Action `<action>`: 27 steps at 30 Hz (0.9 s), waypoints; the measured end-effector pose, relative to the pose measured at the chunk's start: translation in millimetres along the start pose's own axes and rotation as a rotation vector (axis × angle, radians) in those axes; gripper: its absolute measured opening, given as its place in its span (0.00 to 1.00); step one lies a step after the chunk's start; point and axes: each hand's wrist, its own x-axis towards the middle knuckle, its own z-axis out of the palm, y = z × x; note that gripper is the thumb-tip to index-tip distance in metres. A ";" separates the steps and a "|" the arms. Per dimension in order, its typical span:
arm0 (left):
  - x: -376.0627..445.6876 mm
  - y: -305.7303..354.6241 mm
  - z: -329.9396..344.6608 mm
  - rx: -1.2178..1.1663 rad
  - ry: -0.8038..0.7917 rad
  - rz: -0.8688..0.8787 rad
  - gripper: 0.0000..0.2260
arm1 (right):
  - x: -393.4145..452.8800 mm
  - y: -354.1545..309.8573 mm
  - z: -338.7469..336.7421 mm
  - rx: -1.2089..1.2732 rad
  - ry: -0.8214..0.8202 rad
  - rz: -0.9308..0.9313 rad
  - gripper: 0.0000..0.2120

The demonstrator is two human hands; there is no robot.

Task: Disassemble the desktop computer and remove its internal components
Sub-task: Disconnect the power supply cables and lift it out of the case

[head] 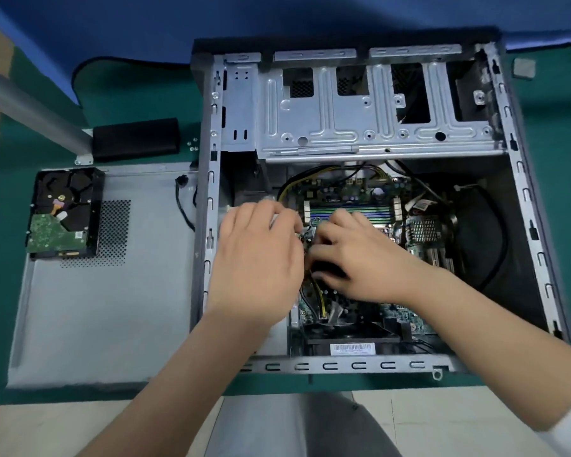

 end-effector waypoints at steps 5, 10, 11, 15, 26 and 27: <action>1.2 0.8 -1.0 -0.031 0.012 -0.006 0.15 | -2.5 -4.8 4.3 -0.061 -0.026 -0.030 0.10; 4.5 -1.7 0.7 -0.055 0.024 -0.032 0.10 | -0.1 -10.7 7.8 -0.097 -0.070 -0.099 0.06; 5.3 -2.1 1.1 -0.055 0.028 -0.031 0.10 | -0.6 -11.3 8.9 -0.108 -0.089 -0.113 0.06; 5.8 -3.0 2.9 -0.052 0.049 -0.027 0.10 | -4.2 -13.2 11.8 -0.162 -0.120 -0.173 0.05; 4.7 -3.6 4.9 -0.026 0.102 -0.007 0.14 | 12.2 -24.2 9.4 -0.442 -0.286 -0.290 0.01; 5.0 -3.1 4.7 -0.025 0.106 -0.008 0.14 | 12.6 -25.0 10.8 -0.452 -0.311 -0.294 0.01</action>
